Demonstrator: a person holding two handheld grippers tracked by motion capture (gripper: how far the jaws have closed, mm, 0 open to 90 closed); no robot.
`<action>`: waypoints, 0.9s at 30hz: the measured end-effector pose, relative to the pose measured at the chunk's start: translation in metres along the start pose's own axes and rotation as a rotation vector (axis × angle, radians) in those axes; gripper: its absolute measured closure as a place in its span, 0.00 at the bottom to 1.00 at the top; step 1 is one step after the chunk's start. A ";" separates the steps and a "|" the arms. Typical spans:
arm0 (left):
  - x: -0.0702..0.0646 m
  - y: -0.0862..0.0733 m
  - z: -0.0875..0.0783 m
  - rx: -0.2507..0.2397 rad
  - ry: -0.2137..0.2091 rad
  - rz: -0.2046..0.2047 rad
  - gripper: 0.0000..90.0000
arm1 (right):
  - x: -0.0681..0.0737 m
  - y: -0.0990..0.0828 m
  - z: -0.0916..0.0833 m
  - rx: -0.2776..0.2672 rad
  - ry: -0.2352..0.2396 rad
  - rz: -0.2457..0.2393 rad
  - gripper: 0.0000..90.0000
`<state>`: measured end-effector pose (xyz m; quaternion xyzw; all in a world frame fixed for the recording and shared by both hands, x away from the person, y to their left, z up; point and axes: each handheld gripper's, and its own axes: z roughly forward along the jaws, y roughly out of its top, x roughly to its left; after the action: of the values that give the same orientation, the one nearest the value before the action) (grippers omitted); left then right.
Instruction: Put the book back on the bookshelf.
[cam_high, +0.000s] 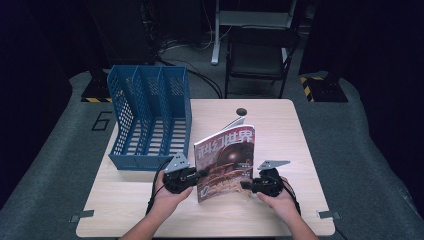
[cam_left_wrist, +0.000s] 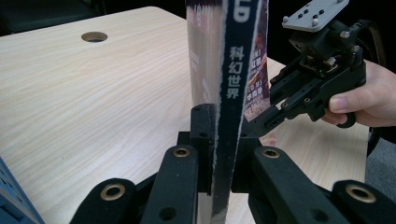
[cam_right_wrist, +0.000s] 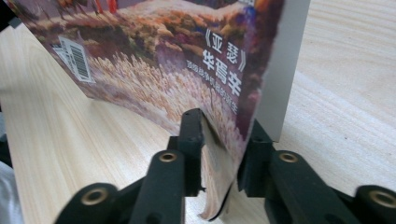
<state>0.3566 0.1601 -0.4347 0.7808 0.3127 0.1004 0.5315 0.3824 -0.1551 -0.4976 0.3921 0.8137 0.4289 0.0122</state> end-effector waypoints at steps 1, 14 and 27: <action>0.000 0.000 0.000 0.000 0.001 -0.002 0.93 | 0.000 0.000 0.000 -0.003 0.005 0.006 0.88; -0.003 0.006 -0.006 -0.007 -0.012 0.027 0.93 | 0.007 0.009 0.005 -0.040 -0.041 -0.045 0.95; -0.005 0.005 -0.016 -0.013 0.010 0.058 0.93 | 0.016 0.017 0.019 -0.106 -0.112 -0.064 0.94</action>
<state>0.3471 0.1682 -0.4233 0.7855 0.2918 0.1220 0.5319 0.3884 -0.1263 -0.4921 0.3881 0.7999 0.4483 0.0923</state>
